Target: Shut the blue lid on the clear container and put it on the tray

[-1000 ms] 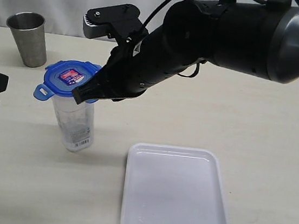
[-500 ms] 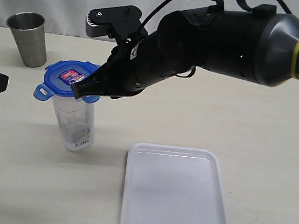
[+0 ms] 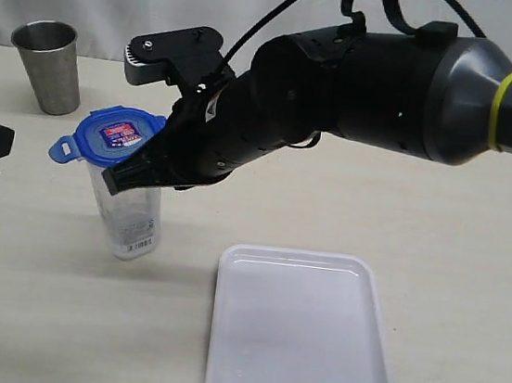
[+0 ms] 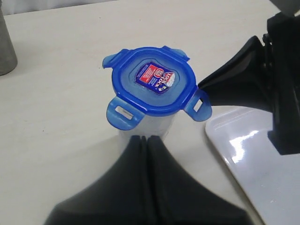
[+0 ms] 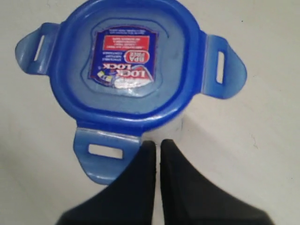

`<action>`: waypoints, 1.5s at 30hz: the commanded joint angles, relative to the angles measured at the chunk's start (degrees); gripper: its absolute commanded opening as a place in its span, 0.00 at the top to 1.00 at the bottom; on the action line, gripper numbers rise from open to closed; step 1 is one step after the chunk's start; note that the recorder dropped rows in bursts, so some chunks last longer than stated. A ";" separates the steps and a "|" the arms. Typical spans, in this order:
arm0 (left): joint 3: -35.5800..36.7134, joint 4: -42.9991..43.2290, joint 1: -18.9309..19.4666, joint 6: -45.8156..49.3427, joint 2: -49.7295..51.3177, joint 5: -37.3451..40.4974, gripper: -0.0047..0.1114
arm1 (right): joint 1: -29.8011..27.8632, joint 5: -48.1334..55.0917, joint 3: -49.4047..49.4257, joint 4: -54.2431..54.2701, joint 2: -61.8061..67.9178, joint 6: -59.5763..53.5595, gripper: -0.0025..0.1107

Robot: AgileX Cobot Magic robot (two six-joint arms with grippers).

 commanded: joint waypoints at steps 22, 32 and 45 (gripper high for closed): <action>0.16 -0.49 -0.15 -0.50 0.03 -1.00 0.96 | 0.78 0.91 0.12 -2.59 -1.51 3.05 0.94; 16.58 -5.24 -0.15 -0.40 0.03 -24.21 0.96 | 0.64 4.39 0.12 -6.84 -3.42 2.40 0.94; 32.31 38.92 -1.37 -22.32 0.03 -61.40 0.96 | -2.82 7.22 0.22 -8.85 -7.56 2.22 0.94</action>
